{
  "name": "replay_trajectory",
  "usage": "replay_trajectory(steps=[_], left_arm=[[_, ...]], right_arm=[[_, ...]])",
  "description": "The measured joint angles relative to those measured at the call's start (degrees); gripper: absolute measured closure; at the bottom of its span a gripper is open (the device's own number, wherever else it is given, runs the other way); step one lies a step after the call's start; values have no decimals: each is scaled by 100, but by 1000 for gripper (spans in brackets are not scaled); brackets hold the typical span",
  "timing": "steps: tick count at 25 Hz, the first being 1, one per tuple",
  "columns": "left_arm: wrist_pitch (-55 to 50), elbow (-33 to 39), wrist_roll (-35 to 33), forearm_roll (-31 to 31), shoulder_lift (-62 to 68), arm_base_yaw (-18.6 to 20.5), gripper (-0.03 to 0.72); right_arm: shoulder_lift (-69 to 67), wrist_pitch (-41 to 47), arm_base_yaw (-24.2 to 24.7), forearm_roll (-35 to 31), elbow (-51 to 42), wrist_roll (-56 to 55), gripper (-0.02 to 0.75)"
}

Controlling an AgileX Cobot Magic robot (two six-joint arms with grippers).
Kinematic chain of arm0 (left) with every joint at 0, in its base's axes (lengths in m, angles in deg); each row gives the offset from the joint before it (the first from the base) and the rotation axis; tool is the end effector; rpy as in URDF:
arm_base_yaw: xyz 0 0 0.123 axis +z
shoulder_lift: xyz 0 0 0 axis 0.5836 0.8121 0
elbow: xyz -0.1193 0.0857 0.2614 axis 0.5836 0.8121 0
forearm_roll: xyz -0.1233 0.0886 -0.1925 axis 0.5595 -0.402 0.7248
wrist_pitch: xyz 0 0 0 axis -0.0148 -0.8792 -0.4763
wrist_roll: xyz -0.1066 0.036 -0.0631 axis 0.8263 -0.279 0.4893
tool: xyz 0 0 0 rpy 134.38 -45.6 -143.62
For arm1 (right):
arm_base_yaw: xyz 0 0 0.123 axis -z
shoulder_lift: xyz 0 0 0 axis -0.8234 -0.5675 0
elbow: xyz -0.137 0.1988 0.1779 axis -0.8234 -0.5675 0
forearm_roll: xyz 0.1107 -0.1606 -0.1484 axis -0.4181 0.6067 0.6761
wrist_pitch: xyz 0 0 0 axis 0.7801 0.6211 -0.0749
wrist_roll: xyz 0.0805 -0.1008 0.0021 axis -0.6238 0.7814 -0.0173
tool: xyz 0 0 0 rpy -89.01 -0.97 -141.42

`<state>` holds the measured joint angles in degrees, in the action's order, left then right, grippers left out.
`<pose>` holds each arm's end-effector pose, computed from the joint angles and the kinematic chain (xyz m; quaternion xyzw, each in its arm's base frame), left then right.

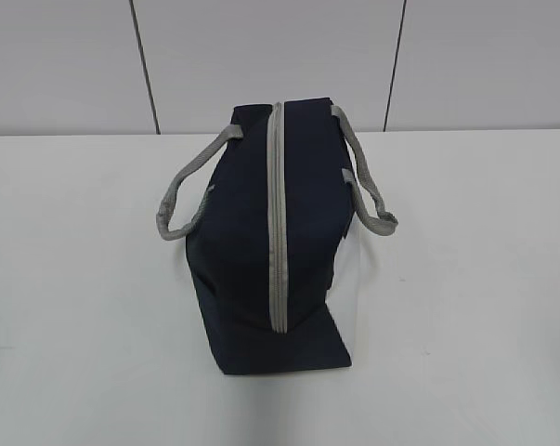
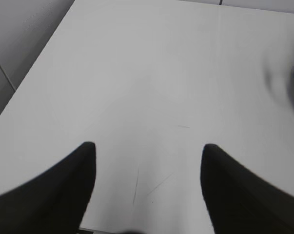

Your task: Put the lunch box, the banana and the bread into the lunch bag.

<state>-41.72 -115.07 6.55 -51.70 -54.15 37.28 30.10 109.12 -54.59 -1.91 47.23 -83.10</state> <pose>0.0003 0.0160 0.2586 -0.0800 0.8502 0.0383 0.5189 0.0001 -0.0080 0.2479 -0.0177 0.8682 -0.0531 0.4931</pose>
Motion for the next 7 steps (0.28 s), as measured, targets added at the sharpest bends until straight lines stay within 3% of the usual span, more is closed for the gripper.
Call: replay_trajectory(steps=[7], left_arm=[[0,0,0,0,0,0,236]], right_arm=[[0,0,0,0,0,0,287]])
